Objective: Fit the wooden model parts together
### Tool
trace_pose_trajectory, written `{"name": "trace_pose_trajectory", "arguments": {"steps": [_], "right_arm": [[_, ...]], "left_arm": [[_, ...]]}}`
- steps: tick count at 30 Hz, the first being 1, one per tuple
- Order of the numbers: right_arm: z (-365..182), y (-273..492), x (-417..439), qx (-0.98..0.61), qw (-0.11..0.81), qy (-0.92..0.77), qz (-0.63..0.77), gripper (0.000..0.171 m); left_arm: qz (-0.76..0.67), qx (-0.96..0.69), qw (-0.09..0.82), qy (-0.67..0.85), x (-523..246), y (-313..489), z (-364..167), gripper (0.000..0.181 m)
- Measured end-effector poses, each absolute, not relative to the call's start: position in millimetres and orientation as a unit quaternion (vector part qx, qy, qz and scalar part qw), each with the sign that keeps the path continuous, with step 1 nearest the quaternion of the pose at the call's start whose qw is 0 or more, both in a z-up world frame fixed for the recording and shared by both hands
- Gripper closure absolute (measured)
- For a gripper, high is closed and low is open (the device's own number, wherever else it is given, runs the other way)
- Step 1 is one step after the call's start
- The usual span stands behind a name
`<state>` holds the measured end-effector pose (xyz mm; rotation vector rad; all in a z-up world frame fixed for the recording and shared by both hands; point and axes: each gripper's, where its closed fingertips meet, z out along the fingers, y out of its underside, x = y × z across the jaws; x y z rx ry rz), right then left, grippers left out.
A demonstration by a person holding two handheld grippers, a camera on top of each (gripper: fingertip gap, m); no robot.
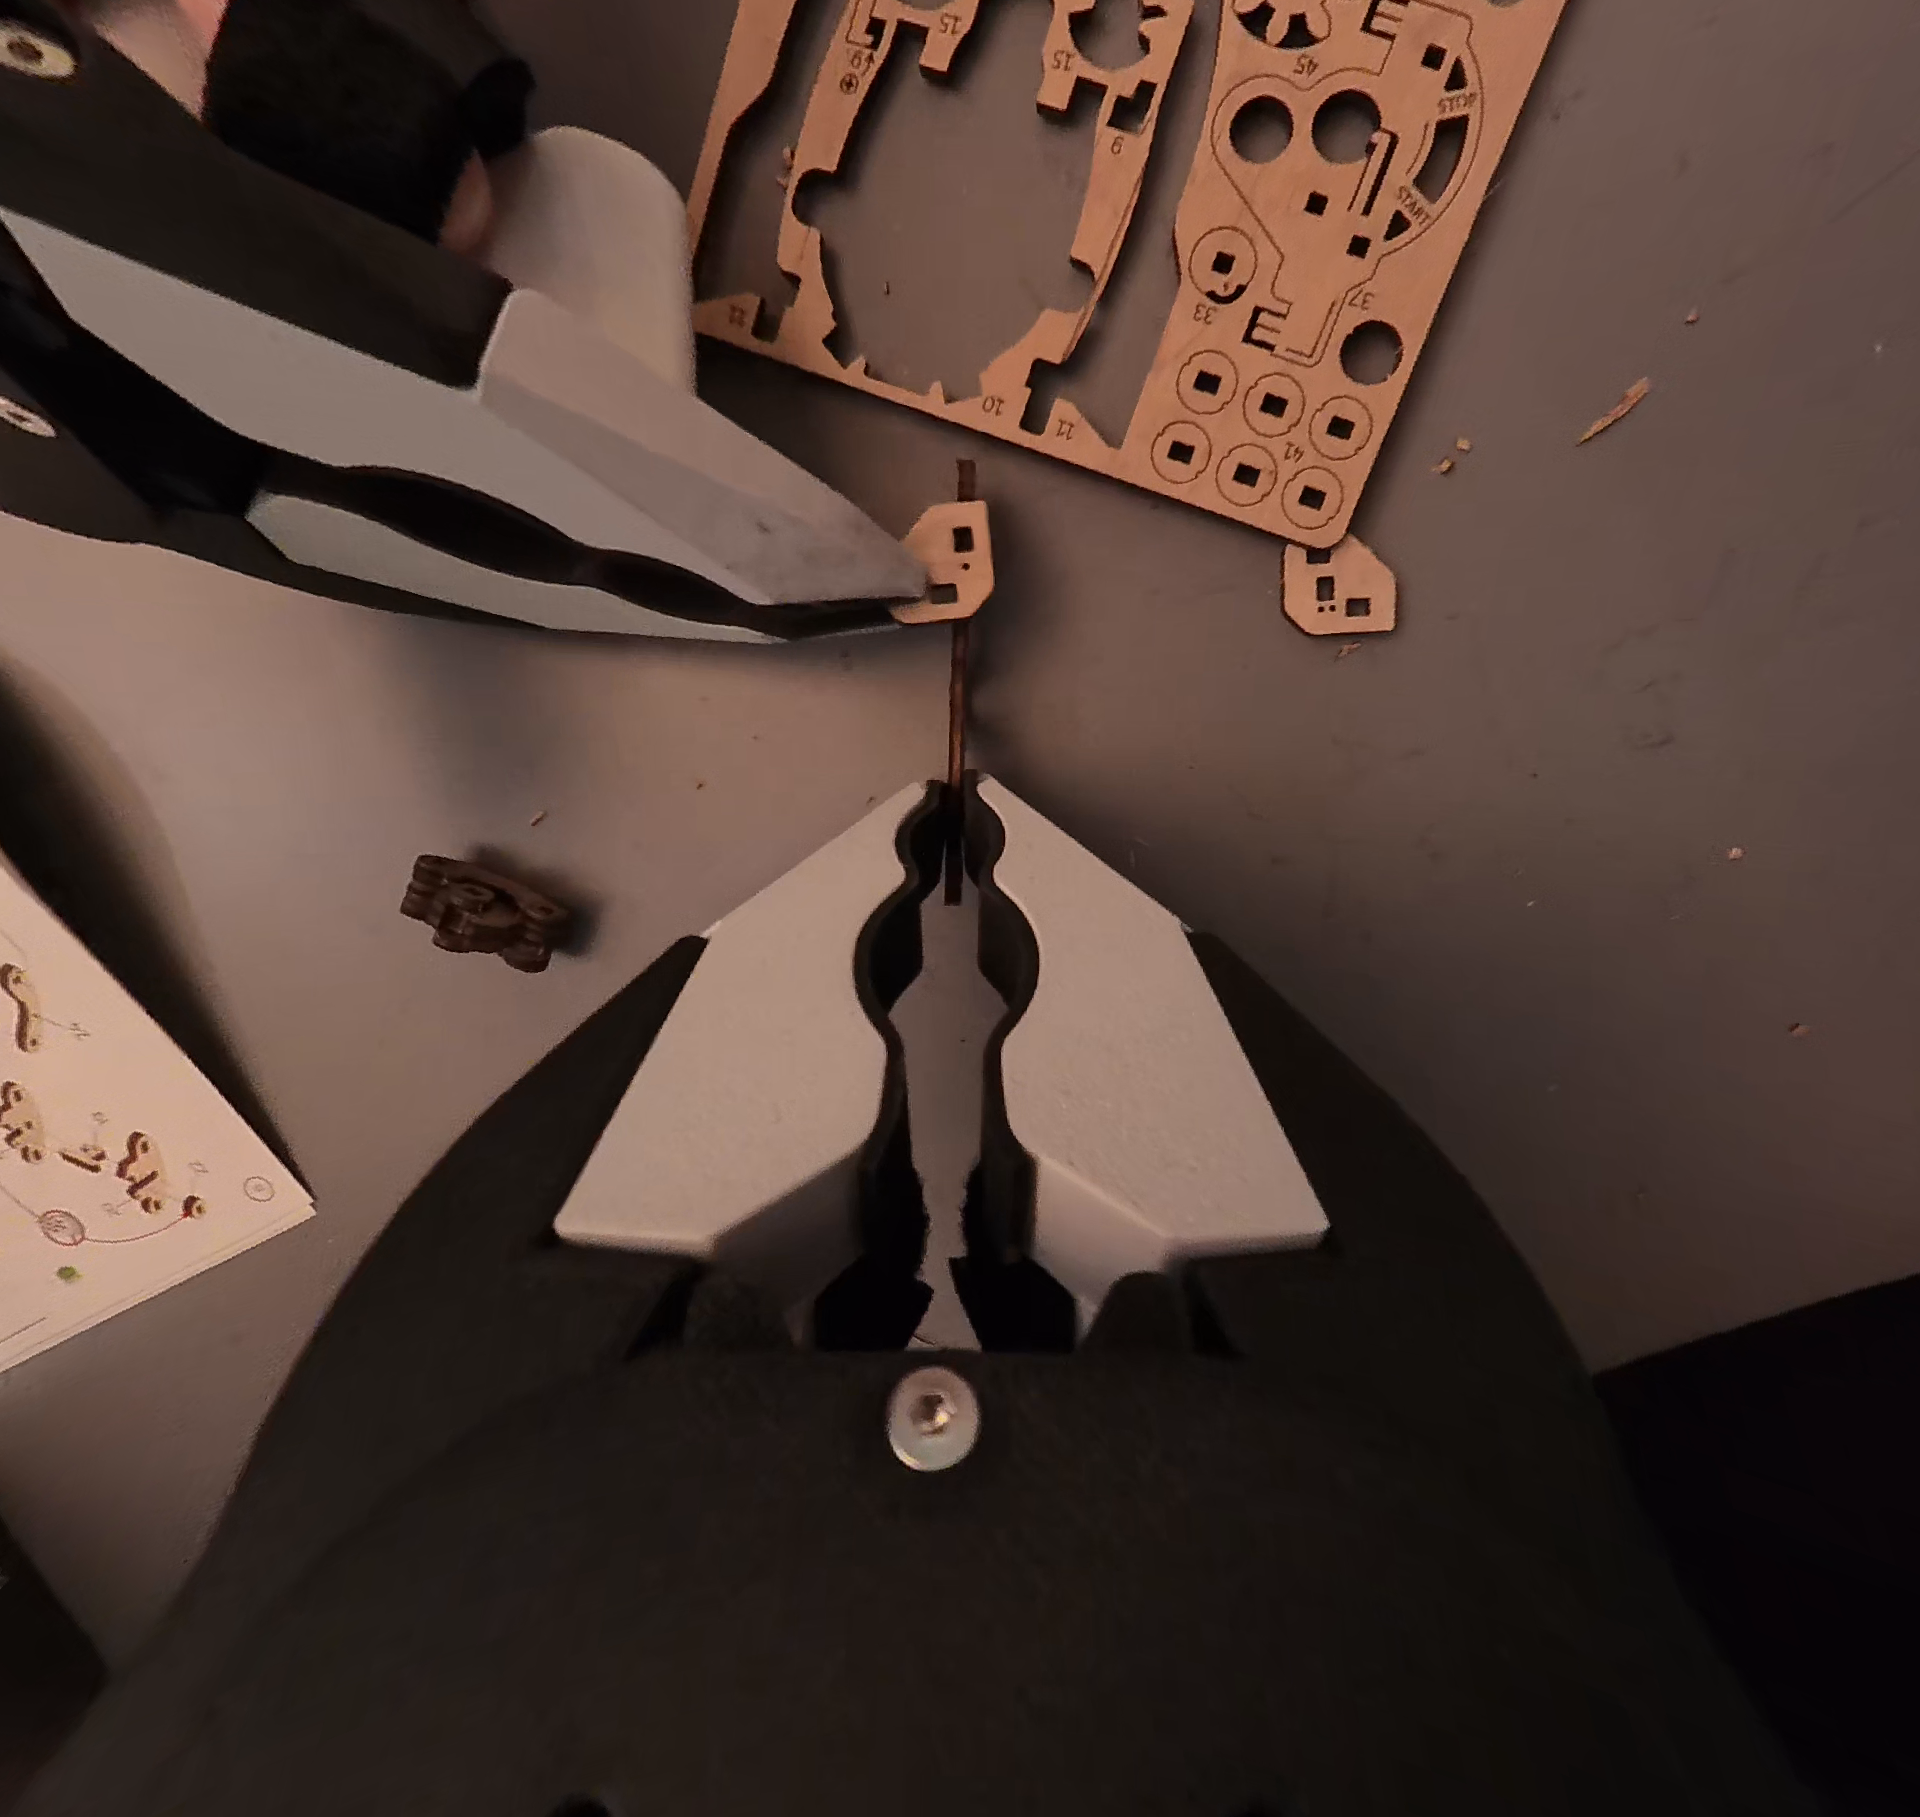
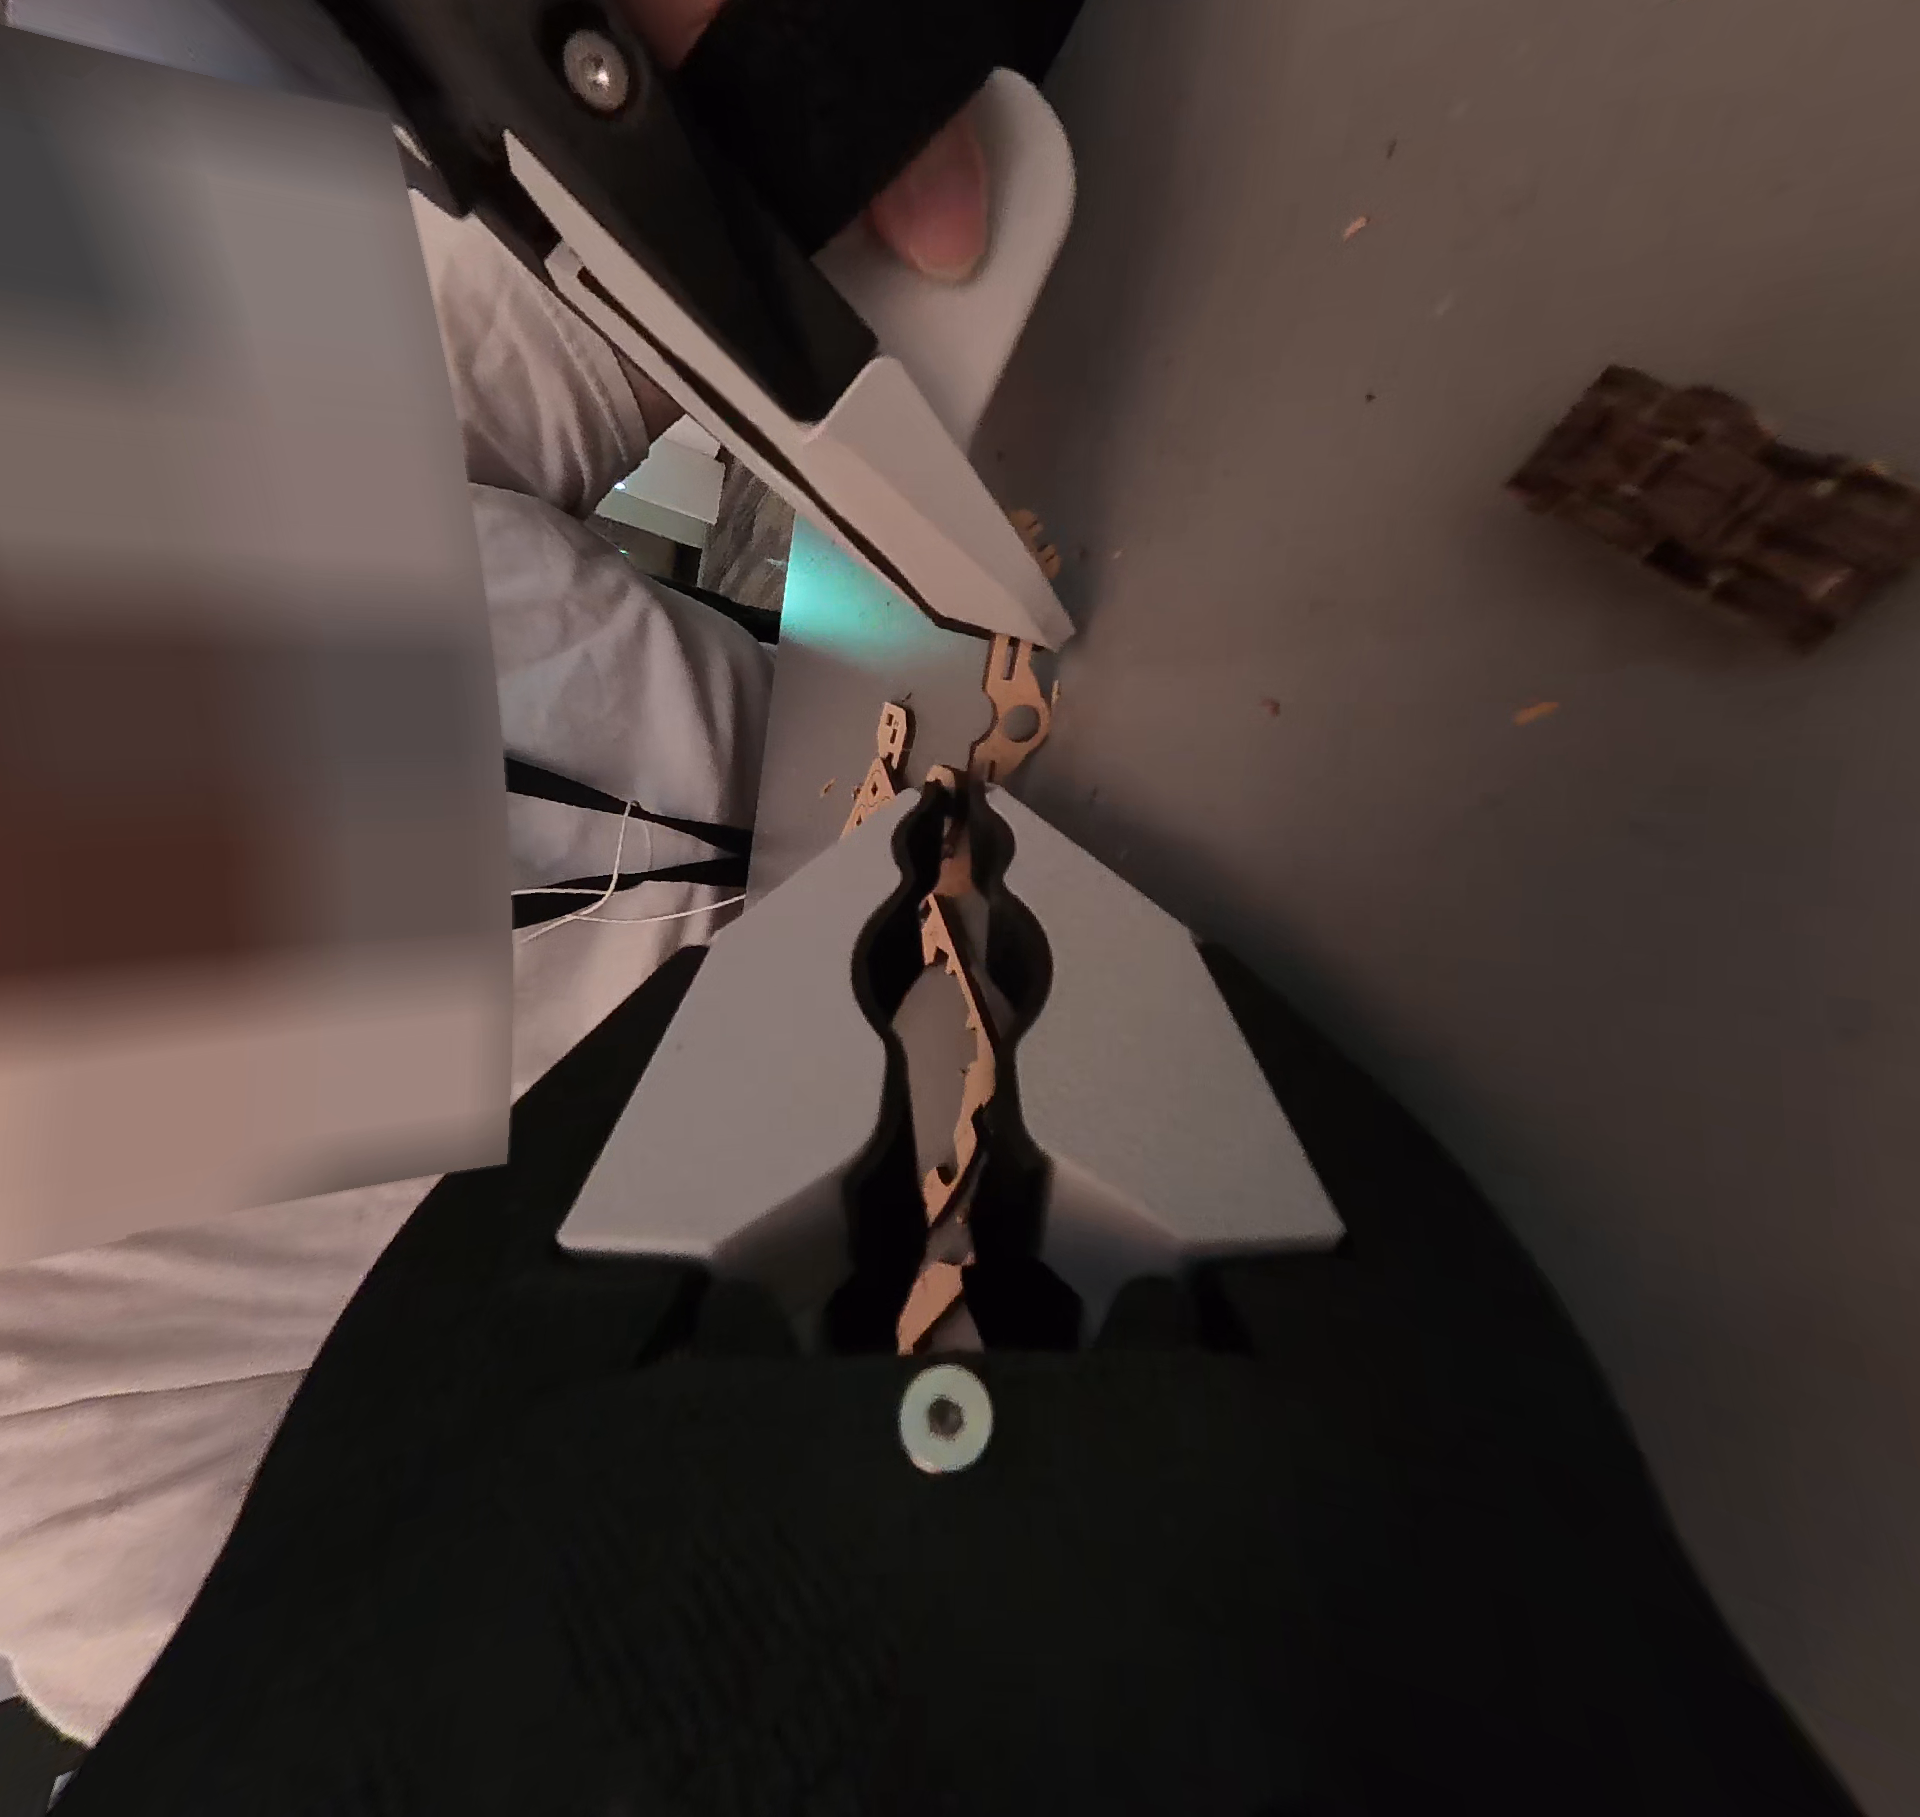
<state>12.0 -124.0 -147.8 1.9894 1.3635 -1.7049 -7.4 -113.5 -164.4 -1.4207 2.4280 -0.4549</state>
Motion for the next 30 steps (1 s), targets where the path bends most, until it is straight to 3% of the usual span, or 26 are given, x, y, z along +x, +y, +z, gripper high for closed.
{"name": "trace_pose_trajectory", "arguments": {"steps": [11,19,26,30], "right_arm": [[-147.7,-123.1,12.7,0.669,0.091,0.460,-0.577,0.168],[-147.6,-123.0,12.5,0.669,0.091,0.458,-0.577,0.168],[-147.7,-122.3,12.3,0.670,0.092,0.456,-0.578,0.168],[-147.7,-122.3,12.2,0.671,0.091,0.456,-0.578,0.168]], "left_arm": [[-0.152,-0.504,0.152,0.837,-7.4,-108.9,-167.8,0.178],[-0.143,-0.531,0.191,0.813,-3.7,-99.6,-161.5,0.152],[-0.132,-0.554,0.291,0.769,-6.0,-102.1,-125.2,0.164],[-0.114,-0.546,0.318,0.767,1.5,-117.9,-134.8,0.165]]}}
